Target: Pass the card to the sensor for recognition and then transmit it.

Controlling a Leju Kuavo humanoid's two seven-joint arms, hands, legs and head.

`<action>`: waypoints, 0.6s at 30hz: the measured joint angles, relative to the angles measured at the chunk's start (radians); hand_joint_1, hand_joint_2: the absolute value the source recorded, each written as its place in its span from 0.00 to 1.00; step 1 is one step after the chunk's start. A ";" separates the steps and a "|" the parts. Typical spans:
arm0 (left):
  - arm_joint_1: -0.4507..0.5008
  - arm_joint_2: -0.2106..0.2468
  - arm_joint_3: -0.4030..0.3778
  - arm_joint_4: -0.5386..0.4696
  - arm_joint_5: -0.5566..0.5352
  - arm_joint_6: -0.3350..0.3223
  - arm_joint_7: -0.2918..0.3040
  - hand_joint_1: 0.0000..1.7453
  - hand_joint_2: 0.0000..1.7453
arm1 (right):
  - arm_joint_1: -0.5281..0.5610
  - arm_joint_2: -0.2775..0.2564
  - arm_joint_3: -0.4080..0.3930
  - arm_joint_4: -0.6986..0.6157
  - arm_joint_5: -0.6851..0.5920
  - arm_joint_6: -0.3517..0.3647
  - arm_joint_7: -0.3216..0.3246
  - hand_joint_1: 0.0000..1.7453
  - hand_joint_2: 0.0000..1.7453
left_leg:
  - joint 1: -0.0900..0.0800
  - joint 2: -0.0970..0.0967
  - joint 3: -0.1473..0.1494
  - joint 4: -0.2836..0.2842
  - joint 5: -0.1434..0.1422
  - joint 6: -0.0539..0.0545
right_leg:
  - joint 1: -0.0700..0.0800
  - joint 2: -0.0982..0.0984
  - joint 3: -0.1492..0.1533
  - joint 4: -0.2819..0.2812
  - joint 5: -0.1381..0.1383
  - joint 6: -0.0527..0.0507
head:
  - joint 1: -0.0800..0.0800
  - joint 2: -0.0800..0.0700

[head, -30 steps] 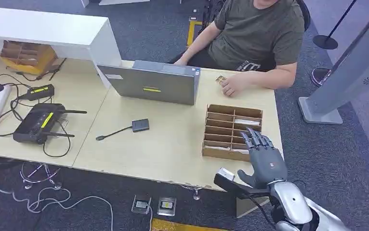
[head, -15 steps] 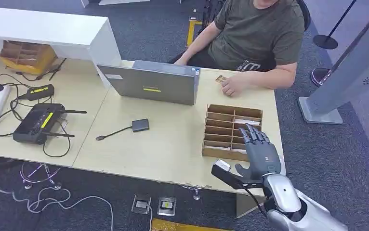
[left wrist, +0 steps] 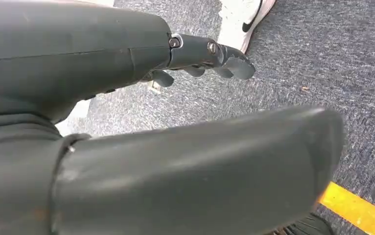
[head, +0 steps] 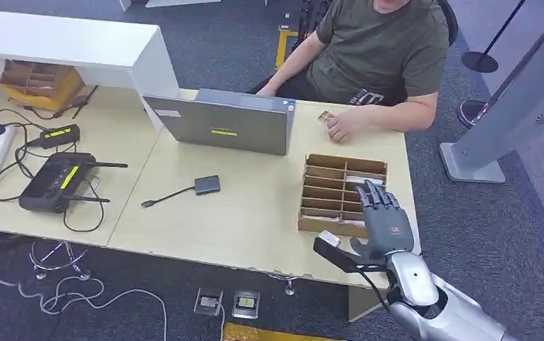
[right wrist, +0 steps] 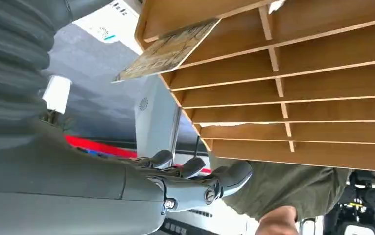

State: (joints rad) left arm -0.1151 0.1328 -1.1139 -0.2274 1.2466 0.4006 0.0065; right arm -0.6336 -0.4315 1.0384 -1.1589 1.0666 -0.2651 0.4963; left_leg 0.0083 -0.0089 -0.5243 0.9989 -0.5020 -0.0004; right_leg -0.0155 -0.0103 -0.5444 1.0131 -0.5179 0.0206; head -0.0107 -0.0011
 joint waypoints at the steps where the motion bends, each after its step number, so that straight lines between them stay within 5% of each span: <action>1: 0.000 0.000 0.000 0.000 0.000 0.000 0.000 0.00 0.00 | -0.002 0.000 0.000 0.002 0.001 0.000 0.002 0.00 1.00 | 0.000 0.000 0.000 0.000 0.000 0.000 | 0.000 0.000 0.000 0.000 0.000 0.000 | 0.000 0.000; 18: 0.000 0.005 0.000 0.000 0.005 0.001 0.000 0.00 0.00 | -0.020 -0.001 -0.001 0.016 0.011 0.023 0.022 0.00 1.00 | 0.000 0.000 0.000 0.000 0.000 0.000 | 0.000 0.000 0.000 0.000 0.000 0.000 | 0.000 0.000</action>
State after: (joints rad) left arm -0.1150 0.1373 -1.1139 -0.2270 1.2516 0.4013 0.0065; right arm -0.6533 -0.4322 1.0372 -1.1429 1.0773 -0.2418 0.5181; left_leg 0.0083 -0.0088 -0.5239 0.9990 -0.5019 -0.0005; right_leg -0.0155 -0.0102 -0.5445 1.0131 -0.5179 0.0206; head -0.0103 -0.0011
